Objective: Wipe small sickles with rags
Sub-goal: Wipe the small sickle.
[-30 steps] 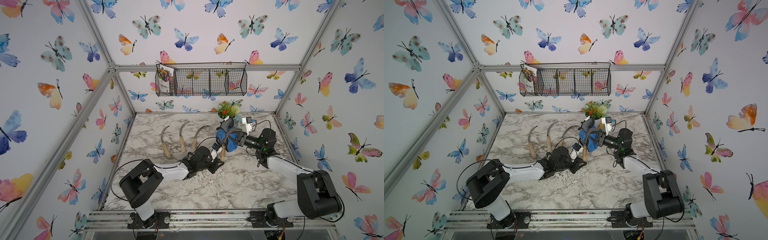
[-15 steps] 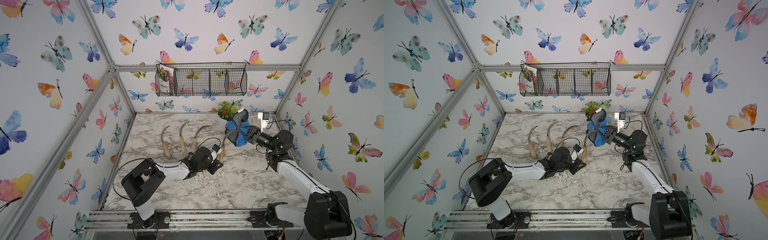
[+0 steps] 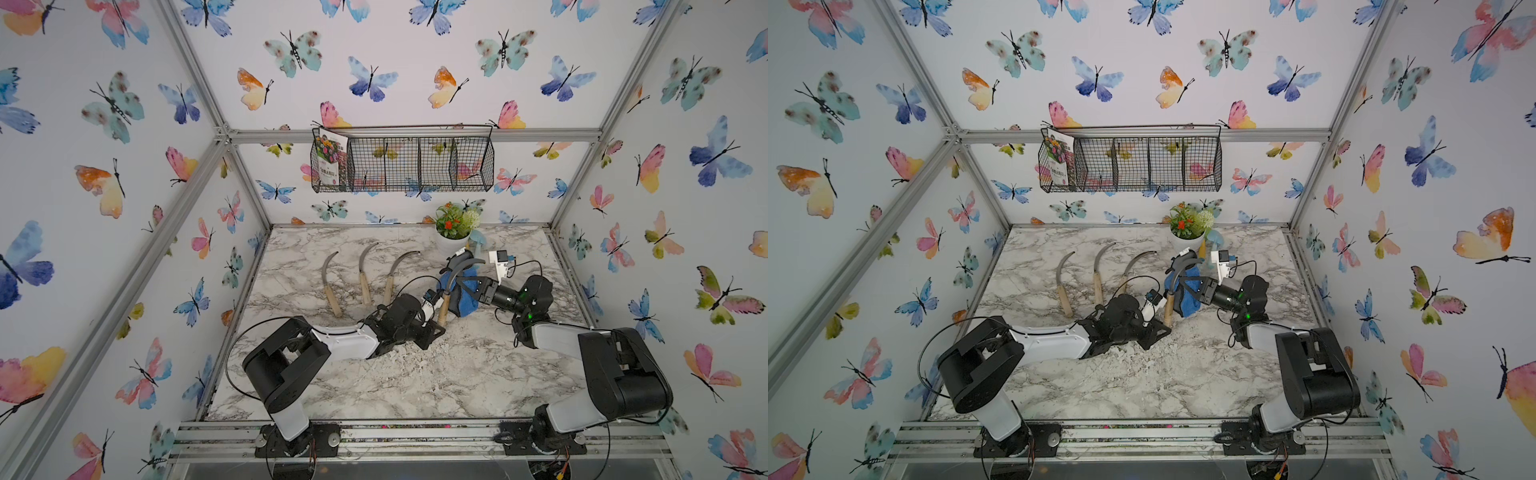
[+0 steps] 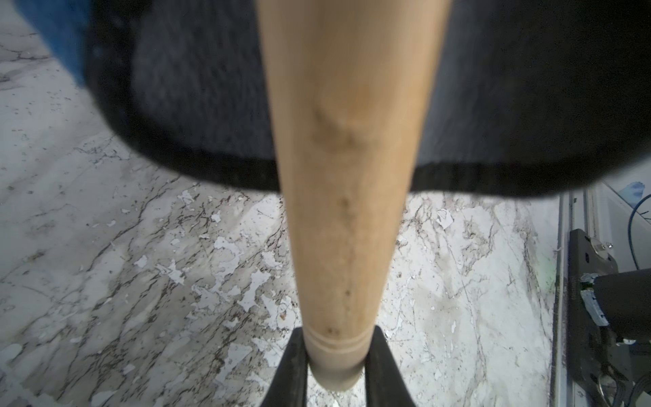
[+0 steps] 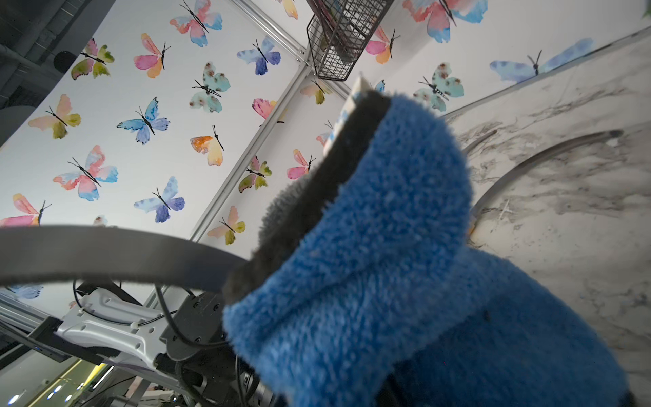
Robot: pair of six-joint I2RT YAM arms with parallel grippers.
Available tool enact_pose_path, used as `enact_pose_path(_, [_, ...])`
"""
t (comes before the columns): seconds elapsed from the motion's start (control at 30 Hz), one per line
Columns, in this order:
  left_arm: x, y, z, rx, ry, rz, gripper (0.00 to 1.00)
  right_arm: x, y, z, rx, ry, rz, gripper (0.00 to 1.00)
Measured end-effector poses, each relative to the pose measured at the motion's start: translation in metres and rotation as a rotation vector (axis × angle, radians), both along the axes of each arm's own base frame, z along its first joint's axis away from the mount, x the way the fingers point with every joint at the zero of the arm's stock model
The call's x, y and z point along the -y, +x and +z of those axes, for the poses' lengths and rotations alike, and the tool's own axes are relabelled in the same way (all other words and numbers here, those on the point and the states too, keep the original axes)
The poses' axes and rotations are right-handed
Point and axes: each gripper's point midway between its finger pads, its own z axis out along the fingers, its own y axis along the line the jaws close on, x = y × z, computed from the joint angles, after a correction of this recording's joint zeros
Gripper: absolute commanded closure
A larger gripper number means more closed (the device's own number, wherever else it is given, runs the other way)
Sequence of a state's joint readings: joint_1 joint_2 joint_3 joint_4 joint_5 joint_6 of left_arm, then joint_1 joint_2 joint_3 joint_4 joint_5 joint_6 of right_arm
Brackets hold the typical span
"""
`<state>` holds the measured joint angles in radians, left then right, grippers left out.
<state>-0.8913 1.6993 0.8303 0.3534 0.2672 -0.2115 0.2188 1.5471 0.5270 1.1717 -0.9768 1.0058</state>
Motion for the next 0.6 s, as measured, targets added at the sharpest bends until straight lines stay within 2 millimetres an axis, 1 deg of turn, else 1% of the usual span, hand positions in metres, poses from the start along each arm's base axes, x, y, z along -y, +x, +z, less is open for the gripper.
enact_pose_path(0.07, [-0.001,0.0,-0.001,-0.003,0.004,0.0,1.0,-0.004,-0.001,-0.002,0.004,0.008,0.012,0.98])
enact_pose_path(0.17, [-0.001,-0.001,-0.002,-0.005,0.006,0.0,1.0,-0.005,-0.002,0.001,0.017,0.022,0.023,0.98])
enact_pose_path(0.3, [-0.001,0.0,-0.001,-0.003,0.004,0.0,1.0,-0.005,-0.004,0.011,0.032,0.031,0.028,0.98])
enact_pose_path(0.37, [0.0,0.0,0.001,0.004,-0.003,-0.001,1.0,-0.004,-0.004,0.021,0.049,0.023,0.023,0.98])
enact_pose_path(0.47, [0.004,0.003,0.008,0.025,-0.028,-0.001,1.0,0.0,-0.003,0.043,0.095,0.011,0.009,0.98])
enact_pose_path(0.53, [0.006,0.005,0.012,0.039,-0.043,-0.002,1.0,0.006,-0.002,0.062,0.134,0.014,-0.005,0.98])
enact_pose_path(0.6, [0.01,0.008,0.021,0.063,-0.069,-0.004,1.0,0.012,-0.001,0.072,0.149,0.016,-0.021,0.98])
